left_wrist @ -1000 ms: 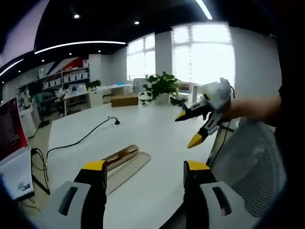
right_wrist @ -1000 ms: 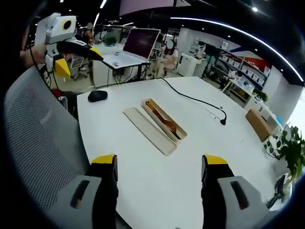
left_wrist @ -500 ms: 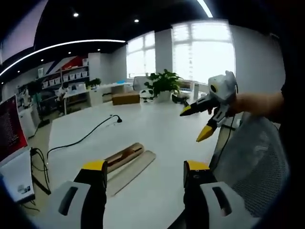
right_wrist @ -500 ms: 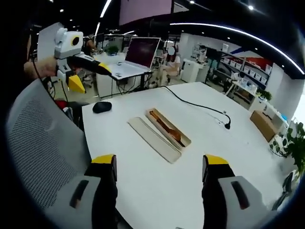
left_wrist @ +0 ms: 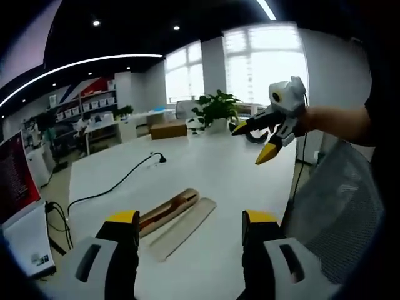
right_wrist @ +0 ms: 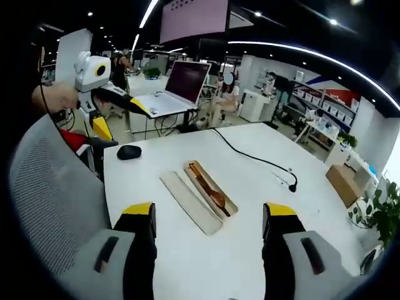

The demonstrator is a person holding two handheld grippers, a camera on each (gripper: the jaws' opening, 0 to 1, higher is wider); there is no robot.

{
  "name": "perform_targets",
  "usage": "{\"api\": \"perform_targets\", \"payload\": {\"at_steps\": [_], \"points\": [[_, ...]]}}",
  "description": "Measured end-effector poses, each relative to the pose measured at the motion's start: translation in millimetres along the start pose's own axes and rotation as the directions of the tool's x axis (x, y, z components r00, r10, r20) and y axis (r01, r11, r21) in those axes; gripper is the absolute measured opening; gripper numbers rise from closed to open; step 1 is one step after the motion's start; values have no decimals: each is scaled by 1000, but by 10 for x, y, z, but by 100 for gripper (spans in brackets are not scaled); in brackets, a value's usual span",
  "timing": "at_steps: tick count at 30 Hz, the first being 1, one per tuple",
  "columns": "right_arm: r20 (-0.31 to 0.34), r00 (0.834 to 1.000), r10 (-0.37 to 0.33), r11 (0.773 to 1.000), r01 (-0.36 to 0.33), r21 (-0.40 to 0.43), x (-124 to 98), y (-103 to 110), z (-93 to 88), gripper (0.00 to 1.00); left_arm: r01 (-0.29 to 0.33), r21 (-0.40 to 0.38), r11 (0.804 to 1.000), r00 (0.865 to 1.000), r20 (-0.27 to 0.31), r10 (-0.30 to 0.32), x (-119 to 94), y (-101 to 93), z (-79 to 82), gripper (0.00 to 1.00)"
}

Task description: Arrange the utensils inside the cutlery case until each visible utensil rests in its matching compartment.

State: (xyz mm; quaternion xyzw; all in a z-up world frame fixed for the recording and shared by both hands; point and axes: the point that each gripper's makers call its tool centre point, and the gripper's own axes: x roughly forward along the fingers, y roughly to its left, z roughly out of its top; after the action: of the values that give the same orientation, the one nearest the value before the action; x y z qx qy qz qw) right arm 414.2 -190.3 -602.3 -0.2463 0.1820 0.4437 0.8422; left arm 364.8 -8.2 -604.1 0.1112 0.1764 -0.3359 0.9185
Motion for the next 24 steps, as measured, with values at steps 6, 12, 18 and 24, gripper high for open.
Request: {"api": "perform_targets", "payload": {"at_steps": [6,12,18,24], "points": [[1,1000,23,999,-22,-29,96,4,84,68,-16,-36,999,1000,-24,15,53,84,-158,69],[-51,997,53,995,-57,-76,219,21,34,68,-24,-5,1000,998,-59,24,34,208,-247,70],[-116,986,118,983,-132,-126,364,86,-76,68,-7,24,1000,994,-111,10,114,307,-318,80],[-188,959,212,961,-240,-138,493,184,-243,63,38,65,997,989,-145,-28,234,273,-405,80]]}}
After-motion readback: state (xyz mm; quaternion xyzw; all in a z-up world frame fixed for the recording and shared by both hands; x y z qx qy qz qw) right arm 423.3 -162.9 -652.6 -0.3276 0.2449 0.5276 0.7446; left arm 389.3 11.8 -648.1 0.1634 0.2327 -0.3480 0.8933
